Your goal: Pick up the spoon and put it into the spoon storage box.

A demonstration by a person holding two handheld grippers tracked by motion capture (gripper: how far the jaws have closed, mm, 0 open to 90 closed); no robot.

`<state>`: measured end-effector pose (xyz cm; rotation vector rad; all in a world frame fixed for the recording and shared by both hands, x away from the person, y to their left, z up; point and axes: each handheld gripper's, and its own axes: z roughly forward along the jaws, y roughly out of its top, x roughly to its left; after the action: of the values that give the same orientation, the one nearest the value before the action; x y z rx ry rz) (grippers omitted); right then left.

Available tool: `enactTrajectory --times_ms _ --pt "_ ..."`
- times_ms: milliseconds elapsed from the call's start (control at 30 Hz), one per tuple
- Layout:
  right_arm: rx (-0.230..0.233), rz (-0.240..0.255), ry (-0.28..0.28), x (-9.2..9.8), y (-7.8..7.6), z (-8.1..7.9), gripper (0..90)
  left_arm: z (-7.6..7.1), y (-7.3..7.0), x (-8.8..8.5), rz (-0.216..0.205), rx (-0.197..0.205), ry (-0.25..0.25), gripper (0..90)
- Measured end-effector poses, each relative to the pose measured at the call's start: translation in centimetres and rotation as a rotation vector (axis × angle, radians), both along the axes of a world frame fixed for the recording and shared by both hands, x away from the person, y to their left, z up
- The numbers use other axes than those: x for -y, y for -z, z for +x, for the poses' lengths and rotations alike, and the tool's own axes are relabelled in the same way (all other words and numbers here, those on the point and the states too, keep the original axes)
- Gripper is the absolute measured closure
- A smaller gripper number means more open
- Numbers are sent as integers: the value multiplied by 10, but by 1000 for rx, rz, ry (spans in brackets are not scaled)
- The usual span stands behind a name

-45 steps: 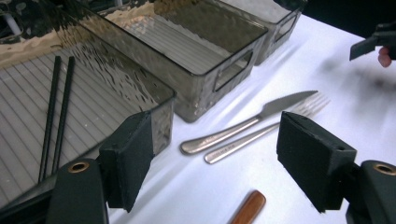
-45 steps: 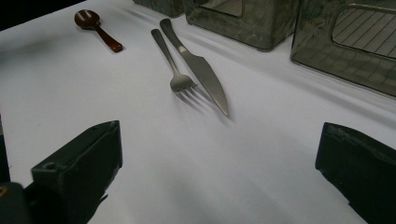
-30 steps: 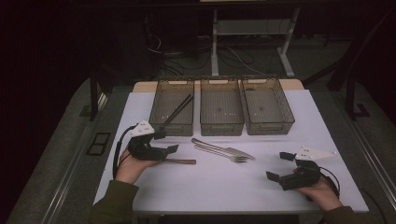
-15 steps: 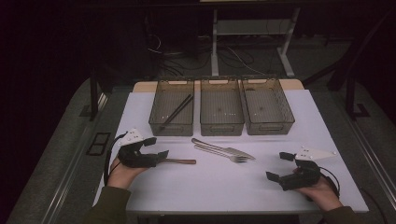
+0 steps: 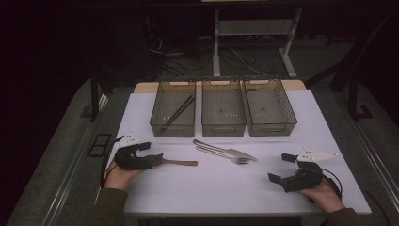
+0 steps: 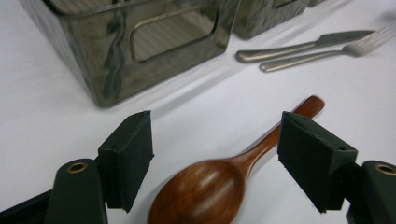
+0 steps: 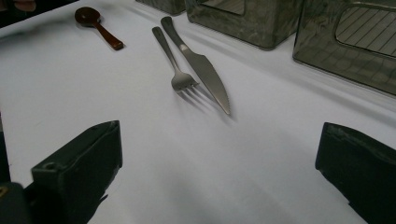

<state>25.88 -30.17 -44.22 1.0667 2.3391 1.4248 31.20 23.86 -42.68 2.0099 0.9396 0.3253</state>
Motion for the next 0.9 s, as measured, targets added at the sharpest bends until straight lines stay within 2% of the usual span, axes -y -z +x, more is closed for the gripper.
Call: enactTrajectory --times_ms 33,500,900 --pt "0 0 0 0 0 0 0 0 1 -1 12 -2 -1 261" --pt "1 -2 -3 -1 0 1 0 6 14 -9 29 -75 -7 298" --pt "0 -1 -2 0 0 0 0 7 18 -9 59 -104 15 352"
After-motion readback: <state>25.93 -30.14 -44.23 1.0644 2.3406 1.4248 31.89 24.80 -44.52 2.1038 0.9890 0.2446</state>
